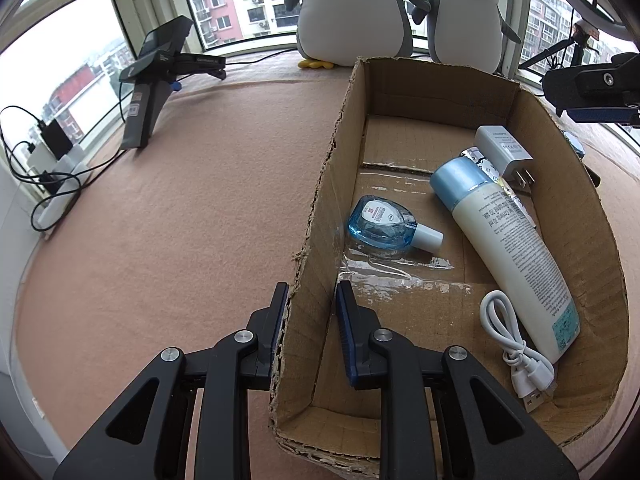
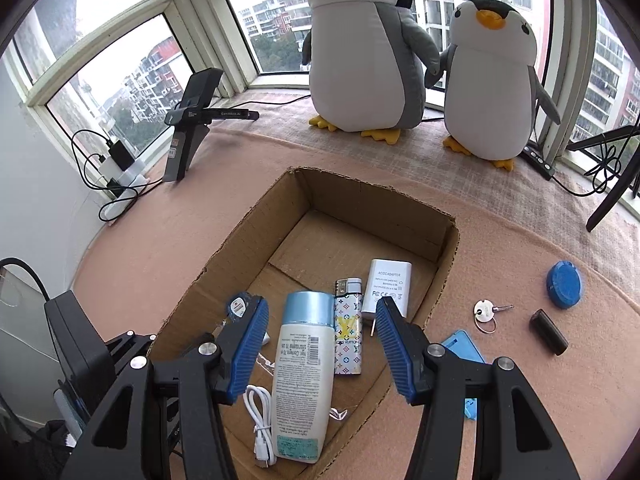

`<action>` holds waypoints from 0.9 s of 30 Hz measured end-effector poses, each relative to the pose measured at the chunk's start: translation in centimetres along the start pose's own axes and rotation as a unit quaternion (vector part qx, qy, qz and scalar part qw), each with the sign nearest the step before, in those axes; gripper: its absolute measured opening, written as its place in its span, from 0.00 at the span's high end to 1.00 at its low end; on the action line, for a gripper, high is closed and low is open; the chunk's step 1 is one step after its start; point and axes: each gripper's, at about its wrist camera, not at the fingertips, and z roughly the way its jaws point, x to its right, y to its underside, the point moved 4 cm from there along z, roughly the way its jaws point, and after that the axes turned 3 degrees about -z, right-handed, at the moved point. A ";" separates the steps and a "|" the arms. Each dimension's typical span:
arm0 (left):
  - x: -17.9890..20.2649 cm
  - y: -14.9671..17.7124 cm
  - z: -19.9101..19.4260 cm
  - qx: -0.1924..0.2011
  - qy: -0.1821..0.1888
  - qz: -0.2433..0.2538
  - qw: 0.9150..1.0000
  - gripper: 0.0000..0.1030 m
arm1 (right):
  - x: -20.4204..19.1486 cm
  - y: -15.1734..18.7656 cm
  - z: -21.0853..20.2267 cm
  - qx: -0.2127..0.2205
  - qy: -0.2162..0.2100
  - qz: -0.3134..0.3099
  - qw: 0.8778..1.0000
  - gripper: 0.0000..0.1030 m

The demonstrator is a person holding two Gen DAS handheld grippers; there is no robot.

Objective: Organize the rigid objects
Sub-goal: 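Move the right tool back toward the teal clothespin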

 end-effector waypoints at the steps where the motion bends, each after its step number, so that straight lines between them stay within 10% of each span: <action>1: 0.0 0.0 0.0 0.000 0.000 0.000 1.000 0.80 | 0.7 0.1 -0.5 0.003 0.003 0.006 1.000 0.50; 27: -0.1 -0.1 -0.1 0.001 -0.010 0.006 1.000 0.80 | 14.1 6.2 -5.4 -0.015 0.072 0.077 0.994 0.50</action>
